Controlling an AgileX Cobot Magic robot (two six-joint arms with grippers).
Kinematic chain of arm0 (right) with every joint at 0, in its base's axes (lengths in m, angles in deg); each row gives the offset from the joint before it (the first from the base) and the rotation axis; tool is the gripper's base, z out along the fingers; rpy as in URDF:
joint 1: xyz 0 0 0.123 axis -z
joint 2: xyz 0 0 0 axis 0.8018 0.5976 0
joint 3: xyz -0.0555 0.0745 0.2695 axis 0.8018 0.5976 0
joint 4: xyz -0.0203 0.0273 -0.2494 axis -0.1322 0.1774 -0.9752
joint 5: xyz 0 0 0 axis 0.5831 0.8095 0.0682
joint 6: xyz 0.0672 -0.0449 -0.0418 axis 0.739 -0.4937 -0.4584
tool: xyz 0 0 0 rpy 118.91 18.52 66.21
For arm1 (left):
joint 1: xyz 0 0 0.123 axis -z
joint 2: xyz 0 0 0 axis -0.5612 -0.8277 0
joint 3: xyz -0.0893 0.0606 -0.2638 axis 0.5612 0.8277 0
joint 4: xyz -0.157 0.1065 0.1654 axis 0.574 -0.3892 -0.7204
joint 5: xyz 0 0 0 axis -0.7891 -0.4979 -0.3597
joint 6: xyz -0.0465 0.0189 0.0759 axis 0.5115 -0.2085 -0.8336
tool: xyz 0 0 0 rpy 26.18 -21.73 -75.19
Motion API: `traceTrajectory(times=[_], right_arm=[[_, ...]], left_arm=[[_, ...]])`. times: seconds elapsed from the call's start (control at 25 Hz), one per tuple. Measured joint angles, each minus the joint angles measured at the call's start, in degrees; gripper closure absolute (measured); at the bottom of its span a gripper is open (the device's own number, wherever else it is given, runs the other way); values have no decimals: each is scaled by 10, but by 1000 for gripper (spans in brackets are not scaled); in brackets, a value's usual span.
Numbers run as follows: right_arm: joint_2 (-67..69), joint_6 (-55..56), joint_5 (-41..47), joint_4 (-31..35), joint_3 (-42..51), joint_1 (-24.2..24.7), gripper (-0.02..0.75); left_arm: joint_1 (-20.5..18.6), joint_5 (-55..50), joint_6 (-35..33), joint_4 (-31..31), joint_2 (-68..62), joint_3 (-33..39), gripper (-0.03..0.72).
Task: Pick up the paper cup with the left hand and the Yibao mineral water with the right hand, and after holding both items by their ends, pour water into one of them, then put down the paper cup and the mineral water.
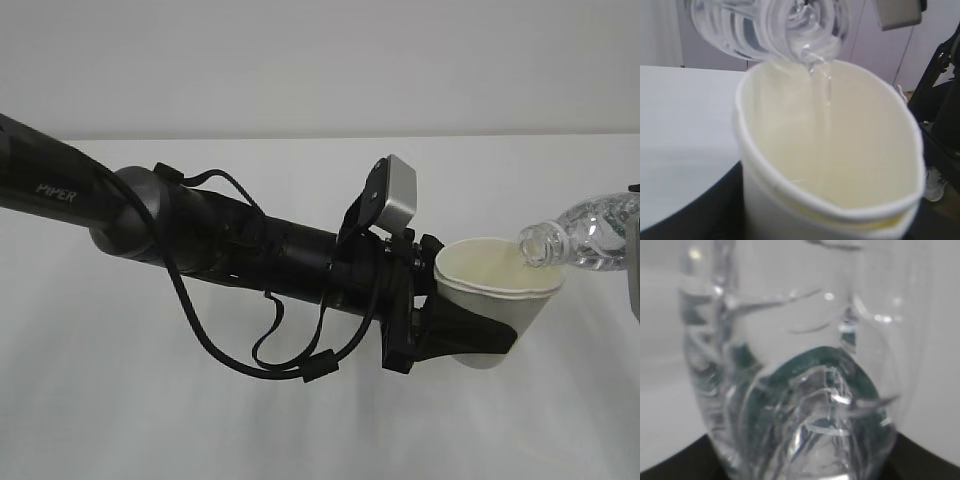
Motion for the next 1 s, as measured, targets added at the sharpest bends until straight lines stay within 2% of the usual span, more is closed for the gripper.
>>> traceTrajectory(times=[1.0], right_arm=[[-1,10,0,-11,-23,0,335]], left_arm=[[0,1,0,-2,0,0,253]])
